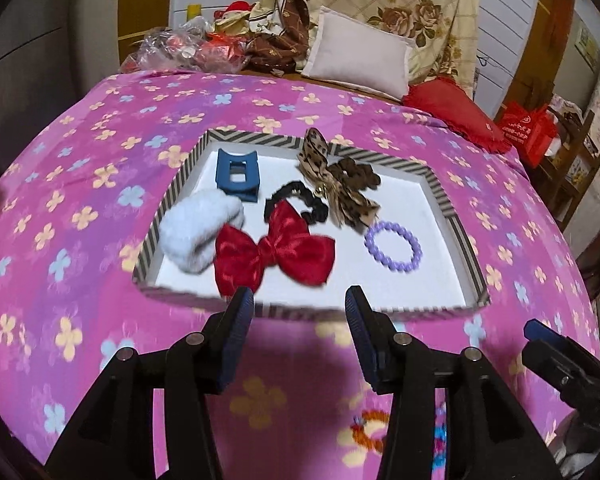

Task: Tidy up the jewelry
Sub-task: 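Move both tools back to the remaining beaded bracelets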

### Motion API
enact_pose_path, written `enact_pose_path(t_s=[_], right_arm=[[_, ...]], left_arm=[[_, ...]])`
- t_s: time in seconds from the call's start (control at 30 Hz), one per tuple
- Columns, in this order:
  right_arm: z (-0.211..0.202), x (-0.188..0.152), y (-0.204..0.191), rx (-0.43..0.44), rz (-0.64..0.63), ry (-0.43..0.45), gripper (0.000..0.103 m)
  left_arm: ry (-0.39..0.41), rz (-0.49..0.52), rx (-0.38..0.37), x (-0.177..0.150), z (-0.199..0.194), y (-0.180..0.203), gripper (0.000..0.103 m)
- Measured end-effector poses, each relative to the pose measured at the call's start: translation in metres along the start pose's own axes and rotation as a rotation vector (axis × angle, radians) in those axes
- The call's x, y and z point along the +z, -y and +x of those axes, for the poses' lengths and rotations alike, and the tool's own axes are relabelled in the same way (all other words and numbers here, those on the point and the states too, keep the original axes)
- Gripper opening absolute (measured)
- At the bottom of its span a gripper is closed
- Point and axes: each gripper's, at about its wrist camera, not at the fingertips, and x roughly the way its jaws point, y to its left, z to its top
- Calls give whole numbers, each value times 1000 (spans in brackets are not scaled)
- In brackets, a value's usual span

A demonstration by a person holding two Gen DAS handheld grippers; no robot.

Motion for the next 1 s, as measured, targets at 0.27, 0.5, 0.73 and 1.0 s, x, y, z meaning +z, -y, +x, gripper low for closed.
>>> enact_pose_path(t_s=[0.27, 0.5, 0.73, 1.0], right_arm=[[-12, -24, -6, -58, -41, -38, 81], [-26, -35, -14, -204, -133, 16, 81], [-30, -41, -4, -233, -109, 2, 81], [-35, -52, -5, -223, -120, 48, 81]], left_arm=[[18, 25, 3, -27, -16, 11, 45], [20, 41, 7, -44, -24, 15, 45], [10, 36, 1, -55, -27, 15, 45], [-9, 39, -4, -68, -25, 17, 45]])
